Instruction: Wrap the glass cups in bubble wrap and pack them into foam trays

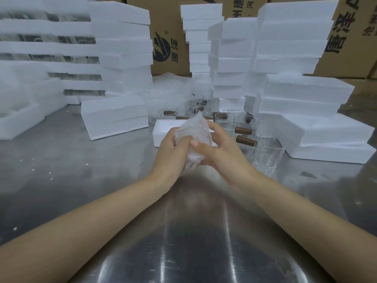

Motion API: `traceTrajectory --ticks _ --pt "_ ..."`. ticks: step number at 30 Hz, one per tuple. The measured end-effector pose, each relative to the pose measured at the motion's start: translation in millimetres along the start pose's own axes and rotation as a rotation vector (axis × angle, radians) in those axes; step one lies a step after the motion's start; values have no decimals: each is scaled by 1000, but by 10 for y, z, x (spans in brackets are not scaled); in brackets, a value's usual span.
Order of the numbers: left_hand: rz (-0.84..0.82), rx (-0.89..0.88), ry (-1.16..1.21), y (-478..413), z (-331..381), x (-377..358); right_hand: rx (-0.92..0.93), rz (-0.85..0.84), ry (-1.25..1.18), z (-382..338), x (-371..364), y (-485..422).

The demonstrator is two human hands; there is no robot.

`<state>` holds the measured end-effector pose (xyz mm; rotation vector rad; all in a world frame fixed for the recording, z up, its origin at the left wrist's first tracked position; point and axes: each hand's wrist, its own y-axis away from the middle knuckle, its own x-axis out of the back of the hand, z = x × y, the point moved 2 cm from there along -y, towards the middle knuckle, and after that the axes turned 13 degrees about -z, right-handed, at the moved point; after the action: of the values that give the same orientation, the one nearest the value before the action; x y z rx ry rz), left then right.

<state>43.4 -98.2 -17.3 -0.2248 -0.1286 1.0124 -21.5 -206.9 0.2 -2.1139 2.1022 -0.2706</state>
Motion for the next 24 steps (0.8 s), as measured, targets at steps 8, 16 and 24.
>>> traceTrajectory --ticks 8,16,24 --pt "-4 -60 137 4 61 5 3 115 -669 20 171 -80" --pt "63 -201 317 -57 82 93 -20 72 -789 -2 242 -111" --pt "173 -345 232 -123 117 221 -131 16 -659 47 250 -99"
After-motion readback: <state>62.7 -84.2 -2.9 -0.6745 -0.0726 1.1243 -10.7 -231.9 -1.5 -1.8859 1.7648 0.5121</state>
